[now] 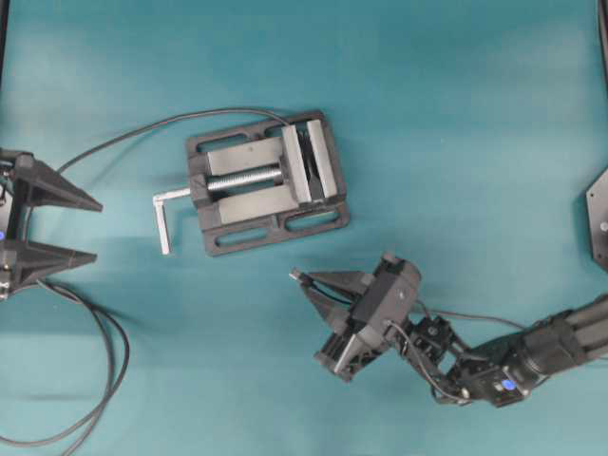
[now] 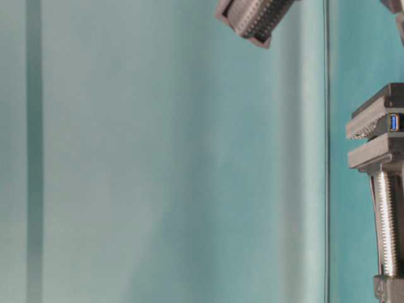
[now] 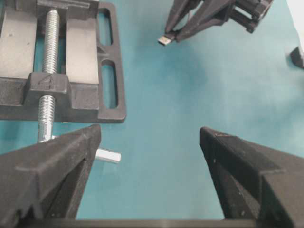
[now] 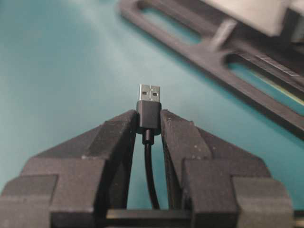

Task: Insert the USB cable into the fixed female connector.
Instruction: 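Rotate the right gripper and carry the plug toward the vise jaws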

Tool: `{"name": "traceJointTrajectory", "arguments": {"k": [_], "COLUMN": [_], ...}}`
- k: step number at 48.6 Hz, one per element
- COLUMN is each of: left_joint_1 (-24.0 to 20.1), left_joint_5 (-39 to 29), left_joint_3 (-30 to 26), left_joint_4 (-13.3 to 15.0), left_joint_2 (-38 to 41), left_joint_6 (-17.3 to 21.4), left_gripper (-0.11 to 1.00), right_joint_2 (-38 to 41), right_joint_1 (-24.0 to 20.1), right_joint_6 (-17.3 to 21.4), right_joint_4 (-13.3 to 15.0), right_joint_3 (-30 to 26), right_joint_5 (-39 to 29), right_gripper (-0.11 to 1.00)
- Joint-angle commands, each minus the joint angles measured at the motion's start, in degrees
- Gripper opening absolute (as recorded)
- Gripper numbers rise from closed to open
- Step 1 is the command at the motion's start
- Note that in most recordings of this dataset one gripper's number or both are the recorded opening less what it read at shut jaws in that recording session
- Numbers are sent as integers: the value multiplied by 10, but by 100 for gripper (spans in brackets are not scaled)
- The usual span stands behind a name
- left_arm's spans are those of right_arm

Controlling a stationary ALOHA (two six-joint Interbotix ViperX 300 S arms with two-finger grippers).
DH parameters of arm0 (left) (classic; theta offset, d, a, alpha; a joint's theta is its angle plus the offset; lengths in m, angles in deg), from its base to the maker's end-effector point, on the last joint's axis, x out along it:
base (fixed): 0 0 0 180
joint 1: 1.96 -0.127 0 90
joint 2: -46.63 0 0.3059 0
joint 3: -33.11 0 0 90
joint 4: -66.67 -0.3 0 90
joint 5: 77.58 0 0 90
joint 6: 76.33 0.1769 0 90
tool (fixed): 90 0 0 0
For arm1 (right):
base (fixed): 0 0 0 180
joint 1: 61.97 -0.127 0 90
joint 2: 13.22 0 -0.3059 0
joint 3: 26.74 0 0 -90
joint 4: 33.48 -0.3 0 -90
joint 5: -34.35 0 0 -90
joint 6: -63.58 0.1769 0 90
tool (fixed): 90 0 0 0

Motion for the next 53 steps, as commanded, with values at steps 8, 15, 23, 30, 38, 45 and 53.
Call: {"name": "traceJointTrajectory", "arguments": {"k": [8,15,23,30,38,45,53], "left_joint_1": [29,54,63,68,69,69,69], "left_joint_5": [4,4,-3,-12,-20,-21,-22], "left_joint_3": [-14,-8,2,8,16,17,17], "left_joint_4": [1,1,1,1,1,1,0], "left_joint_2": [5,5,8,10,10,9,10], "left_joint_6": [-1,-4,-6,-4,-8,-8,-2], "left_gripper": [99,99,99,99,99,99,99], "right_joint_2": [14,20,34,54,73,82,82], "right_joint_1": [-1,-3,-4,-4,-4,-5,-5], "right_joint_6": [-28,-29,-31,-32,-40,-76,-91], "right_joint_4": [-83,-126,-155,-171,-215,-248,-264], "right_joint_3": [-47,-62,-92,-127,-165,-190,-202], "right_joint_5": [72,104,146,162,176,207,244], "right_gripper": [21,21,21,21,21,21,21]}}
